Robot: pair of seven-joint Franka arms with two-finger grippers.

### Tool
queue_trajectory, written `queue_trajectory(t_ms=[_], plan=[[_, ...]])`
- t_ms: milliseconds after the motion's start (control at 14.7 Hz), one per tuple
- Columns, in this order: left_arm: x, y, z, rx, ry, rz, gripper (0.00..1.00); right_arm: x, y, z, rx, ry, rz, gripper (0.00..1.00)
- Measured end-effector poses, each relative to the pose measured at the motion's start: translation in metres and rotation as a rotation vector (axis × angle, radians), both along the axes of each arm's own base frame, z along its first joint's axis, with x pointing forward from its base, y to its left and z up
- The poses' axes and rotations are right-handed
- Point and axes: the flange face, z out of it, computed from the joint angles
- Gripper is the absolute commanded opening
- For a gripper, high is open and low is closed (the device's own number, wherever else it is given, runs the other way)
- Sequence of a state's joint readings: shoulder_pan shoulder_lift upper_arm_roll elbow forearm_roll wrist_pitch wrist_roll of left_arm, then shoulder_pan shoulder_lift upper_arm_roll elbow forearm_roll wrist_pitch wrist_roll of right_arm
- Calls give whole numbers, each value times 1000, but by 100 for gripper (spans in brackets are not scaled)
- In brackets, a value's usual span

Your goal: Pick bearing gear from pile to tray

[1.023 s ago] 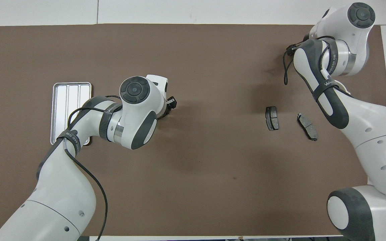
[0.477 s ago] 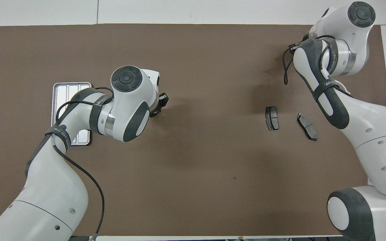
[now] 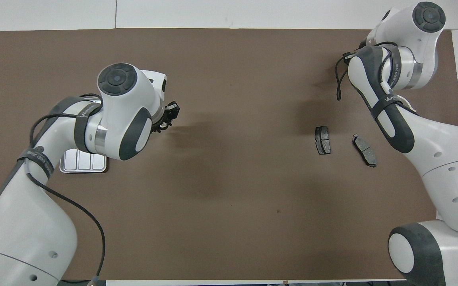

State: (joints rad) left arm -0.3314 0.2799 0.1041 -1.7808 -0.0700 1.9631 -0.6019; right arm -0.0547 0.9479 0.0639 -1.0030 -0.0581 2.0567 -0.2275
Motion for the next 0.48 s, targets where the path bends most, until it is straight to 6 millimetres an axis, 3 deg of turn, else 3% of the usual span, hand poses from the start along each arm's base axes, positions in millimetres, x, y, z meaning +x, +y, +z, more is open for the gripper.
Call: queue_trajectory(t_ms=[205, 341, 477], plan=[[2, 89, -1, -24, 15, -83, 0, -7, 21, 19, 8, 56, -69, 0], [1, 134, -13, -36, 2, -127, 0, -15, 65, 44, 13, 82, -150, 0], [-2, 156, -27, -36, -30, -143, 0, -27, 125, 69, 17, 93, -239, 0]])
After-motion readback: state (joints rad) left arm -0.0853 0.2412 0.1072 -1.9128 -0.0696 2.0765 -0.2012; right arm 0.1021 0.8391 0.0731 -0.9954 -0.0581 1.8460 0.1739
